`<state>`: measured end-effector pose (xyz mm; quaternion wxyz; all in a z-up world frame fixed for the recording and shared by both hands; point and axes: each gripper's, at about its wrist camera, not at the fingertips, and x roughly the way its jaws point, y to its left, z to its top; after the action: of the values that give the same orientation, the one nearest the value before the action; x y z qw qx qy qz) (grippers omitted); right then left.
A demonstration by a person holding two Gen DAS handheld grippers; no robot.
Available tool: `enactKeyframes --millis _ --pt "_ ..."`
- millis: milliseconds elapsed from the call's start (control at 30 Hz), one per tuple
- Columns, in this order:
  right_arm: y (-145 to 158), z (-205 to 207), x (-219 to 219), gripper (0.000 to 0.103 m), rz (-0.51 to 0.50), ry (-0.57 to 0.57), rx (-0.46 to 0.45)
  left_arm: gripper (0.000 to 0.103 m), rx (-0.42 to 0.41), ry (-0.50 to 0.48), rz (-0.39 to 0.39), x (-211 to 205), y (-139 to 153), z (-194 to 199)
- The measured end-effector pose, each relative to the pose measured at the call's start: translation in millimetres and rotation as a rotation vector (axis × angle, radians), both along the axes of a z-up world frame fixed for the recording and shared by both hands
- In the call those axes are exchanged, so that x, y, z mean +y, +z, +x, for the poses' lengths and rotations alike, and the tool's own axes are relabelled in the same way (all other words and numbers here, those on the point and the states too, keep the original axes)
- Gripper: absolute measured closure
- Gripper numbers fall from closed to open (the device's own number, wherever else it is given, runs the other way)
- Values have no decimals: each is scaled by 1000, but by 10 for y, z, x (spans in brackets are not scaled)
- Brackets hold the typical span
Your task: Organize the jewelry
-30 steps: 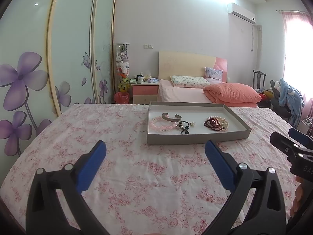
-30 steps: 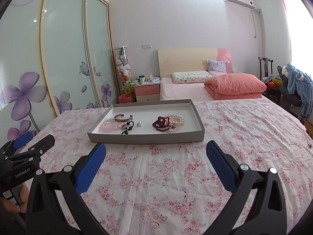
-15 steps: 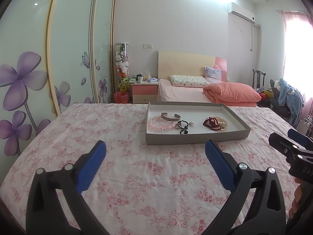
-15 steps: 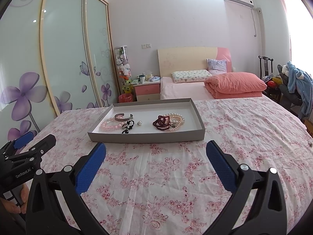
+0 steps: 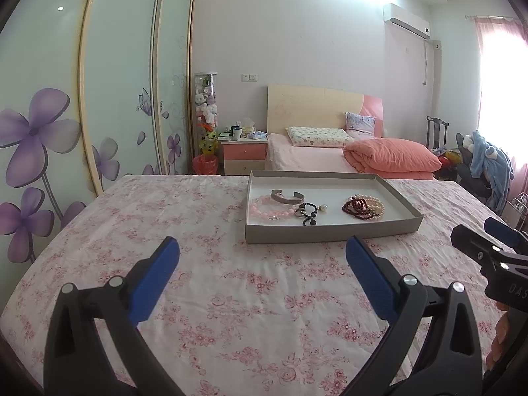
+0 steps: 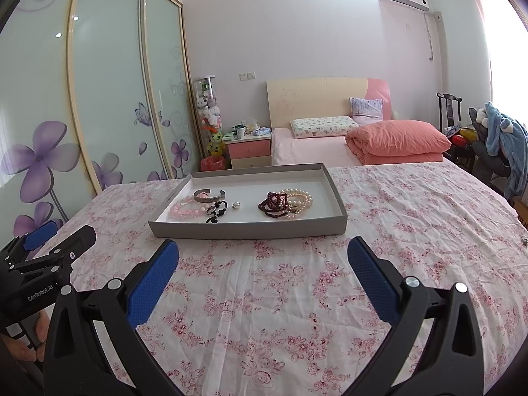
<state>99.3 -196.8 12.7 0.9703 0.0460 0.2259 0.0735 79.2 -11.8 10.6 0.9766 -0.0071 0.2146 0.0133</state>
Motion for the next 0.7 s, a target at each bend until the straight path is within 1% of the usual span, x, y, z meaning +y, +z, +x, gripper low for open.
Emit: enactKeyframes --millis 700 --pt "-2 -5 -1 2 3 -2 0 4 3 -12 -10 -31 16 -9"
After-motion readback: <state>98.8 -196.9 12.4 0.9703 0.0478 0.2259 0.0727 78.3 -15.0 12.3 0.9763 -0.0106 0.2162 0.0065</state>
